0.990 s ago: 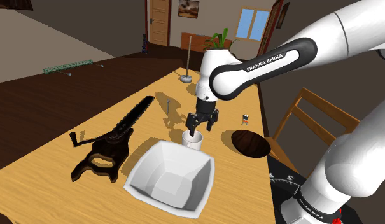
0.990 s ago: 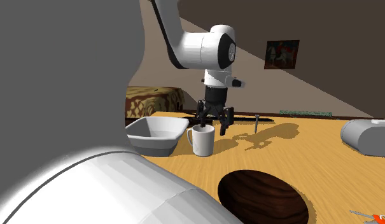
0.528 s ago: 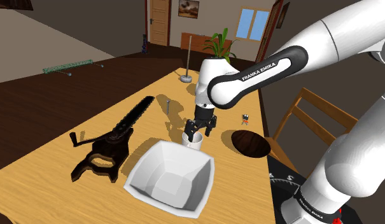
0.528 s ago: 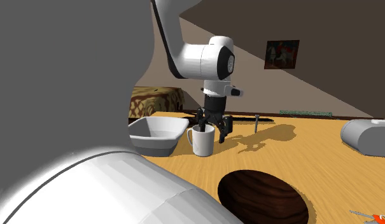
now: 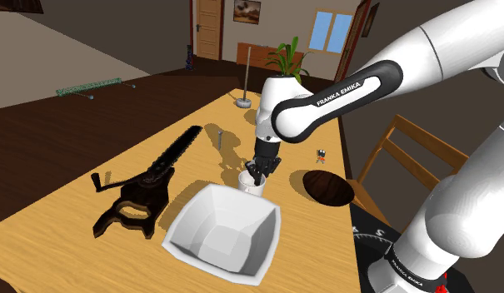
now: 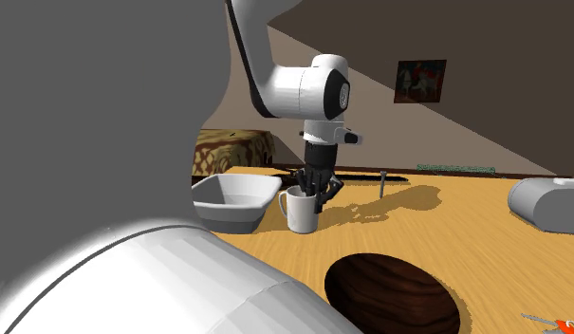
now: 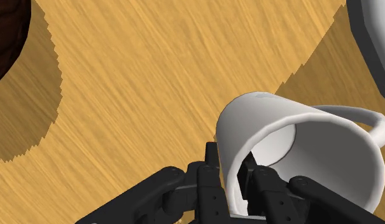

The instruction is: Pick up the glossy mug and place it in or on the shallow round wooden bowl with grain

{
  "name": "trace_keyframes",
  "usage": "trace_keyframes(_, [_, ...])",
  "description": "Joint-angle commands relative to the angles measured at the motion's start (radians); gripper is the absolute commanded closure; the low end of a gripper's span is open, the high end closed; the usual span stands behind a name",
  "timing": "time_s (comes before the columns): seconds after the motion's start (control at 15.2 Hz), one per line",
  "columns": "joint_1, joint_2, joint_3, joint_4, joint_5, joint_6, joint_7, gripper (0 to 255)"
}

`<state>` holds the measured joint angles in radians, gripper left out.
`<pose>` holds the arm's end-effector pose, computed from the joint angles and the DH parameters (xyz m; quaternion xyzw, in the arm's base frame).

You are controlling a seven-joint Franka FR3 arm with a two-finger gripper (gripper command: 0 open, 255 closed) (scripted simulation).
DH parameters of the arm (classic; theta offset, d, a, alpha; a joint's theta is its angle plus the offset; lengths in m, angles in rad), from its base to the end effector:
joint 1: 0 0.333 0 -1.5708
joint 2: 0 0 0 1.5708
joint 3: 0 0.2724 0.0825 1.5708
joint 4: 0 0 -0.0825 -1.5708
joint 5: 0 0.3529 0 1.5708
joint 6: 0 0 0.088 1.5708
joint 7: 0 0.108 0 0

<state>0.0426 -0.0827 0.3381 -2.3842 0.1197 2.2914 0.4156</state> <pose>0.4305 0.1746 0.3262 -0.9978 0.0578 0.0183 0.0259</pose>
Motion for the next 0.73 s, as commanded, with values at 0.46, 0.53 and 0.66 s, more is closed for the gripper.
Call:
trace_keyframes(0.46, [0.000, -0.009, -0.001, 0.005, 0.002, -0.014, -0.001, 255])
trace_keyframes(0.53, [0.000, -0.018, -0.002, 0.011, 0.004, -0.028, -0.002, 255])
trace_keyframes(0.66, [0.000, -0.034, -0.003, 0.024, 0.008, -0.057, -0.005, 255])
